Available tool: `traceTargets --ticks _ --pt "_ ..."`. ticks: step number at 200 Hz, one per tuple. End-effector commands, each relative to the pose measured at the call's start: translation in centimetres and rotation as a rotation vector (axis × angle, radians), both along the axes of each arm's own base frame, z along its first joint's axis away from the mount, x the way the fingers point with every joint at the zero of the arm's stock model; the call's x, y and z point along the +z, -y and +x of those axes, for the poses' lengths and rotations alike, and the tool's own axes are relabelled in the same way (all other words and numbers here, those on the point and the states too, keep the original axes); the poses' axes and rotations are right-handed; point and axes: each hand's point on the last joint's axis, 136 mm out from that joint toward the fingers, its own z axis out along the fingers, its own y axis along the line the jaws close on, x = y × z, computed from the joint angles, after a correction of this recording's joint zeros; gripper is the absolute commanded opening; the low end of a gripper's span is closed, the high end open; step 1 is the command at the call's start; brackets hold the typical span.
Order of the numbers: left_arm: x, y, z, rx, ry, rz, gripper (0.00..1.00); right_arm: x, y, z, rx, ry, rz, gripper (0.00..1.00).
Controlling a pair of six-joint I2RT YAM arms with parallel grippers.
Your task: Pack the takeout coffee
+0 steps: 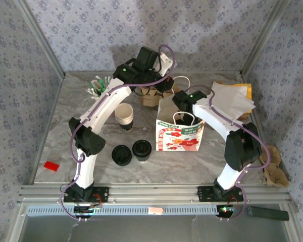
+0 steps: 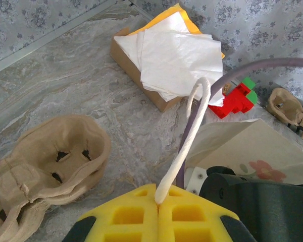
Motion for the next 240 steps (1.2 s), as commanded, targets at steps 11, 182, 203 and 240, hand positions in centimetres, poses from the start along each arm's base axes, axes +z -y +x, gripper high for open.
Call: traceTargets --ticks 11,182,203,240 --pt "3.9 0.2 -1.4 -0.013 0.078 -0.051 0.0 2.2 0.0 0.0 -0.032 0.037 0.041 0.75" --pt "1.6 1.7 -0.3 -0.008 0.059 0.003 0.01 12.1 -1.4 0.4 0.12 0.333 0.312 0.92" --pt "0.8 1.9 0.0 -0.004 0.041 0.012 0.02 12.5 -1.5 0.3 0.138 0.324 0.329 0.91" --pt "1.1 1.9 0.2 0.013 0.047 0.006 0.21 15.4 -1.9 0.2 0.193 0.381 0.384 0.89"
